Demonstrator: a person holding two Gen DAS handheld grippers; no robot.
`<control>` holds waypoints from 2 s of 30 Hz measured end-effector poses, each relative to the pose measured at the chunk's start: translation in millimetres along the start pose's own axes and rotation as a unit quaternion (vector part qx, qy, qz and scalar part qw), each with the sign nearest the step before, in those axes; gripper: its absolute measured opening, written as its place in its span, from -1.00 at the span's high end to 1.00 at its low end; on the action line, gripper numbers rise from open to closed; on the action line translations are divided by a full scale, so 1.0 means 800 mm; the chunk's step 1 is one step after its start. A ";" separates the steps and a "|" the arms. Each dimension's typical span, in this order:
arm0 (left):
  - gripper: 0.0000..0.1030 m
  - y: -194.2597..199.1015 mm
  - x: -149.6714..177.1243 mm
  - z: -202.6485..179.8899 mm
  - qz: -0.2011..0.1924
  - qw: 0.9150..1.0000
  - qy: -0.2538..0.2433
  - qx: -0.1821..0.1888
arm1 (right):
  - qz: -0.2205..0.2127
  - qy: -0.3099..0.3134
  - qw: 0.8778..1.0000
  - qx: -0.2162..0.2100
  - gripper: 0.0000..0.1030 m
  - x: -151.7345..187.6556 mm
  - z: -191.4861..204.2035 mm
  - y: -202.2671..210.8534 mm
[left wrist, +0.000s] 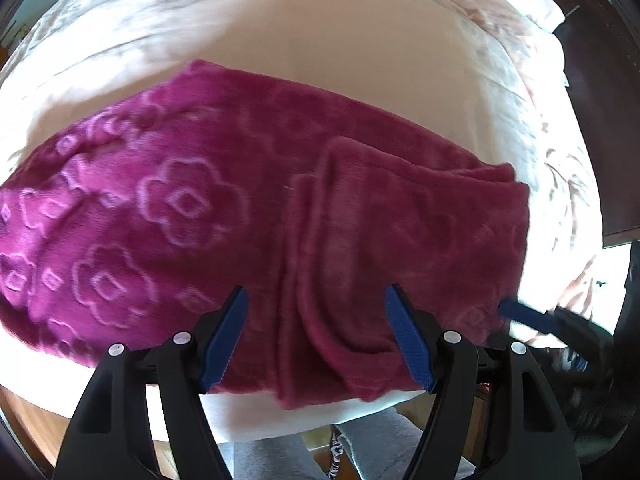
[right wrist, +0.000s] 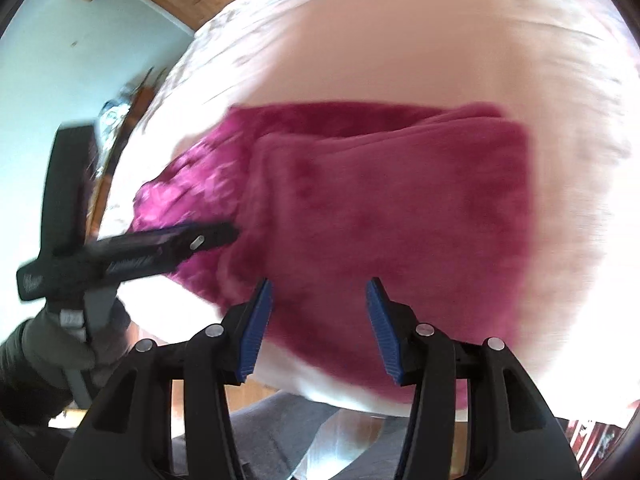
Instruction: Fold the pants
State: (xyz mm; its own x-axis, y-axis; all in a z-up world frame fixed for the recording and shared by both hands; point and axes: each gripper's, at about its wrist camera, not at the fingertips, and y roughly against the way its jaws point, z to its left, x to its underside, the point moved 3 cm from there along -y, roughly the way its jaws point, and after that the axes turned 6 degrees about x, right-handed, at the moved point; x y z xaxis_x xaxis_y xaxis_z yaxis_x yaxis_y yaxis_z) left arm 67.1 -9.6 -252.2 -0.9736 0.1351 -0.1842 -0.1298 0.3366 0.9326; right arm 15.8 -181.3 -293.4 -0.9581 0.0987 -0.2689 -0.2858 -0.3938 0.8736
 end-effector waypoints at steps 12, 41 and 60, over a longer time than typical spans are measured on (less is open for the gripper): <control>-0.38 -0.037 0.028 0.030 -0.006 0.995 0.099 -0.002 | -0.009 0.002 0.998 0.055 0.02 -0.027 -0.066 0.006; 0.62 0.005 -0.047 0.030 -0.055 0.993 0.067 0.085 | -0.006 -0.005 0.997 0.077 0.02 -0.026 -0.037 0.007; -0.22 -0.010 -0.045 0.129 -0.021 0.998 0.052 0.024 | -0.003 0.018 0.988 0.155 0.03 -0.112 0.016 -0.093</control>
State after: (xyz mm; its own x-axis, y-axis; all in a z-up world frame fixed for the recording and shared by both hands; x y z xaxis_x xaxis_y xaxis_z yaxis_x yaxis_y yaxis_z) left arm 122.6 79.2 -285.5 -0.9819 0.0224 -0.1879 -0.1650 0.3853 0.9079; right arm 122.5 -149.1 -329.2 -0.9567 0.0653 -0.2835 -0.2888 -0.0939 0.9528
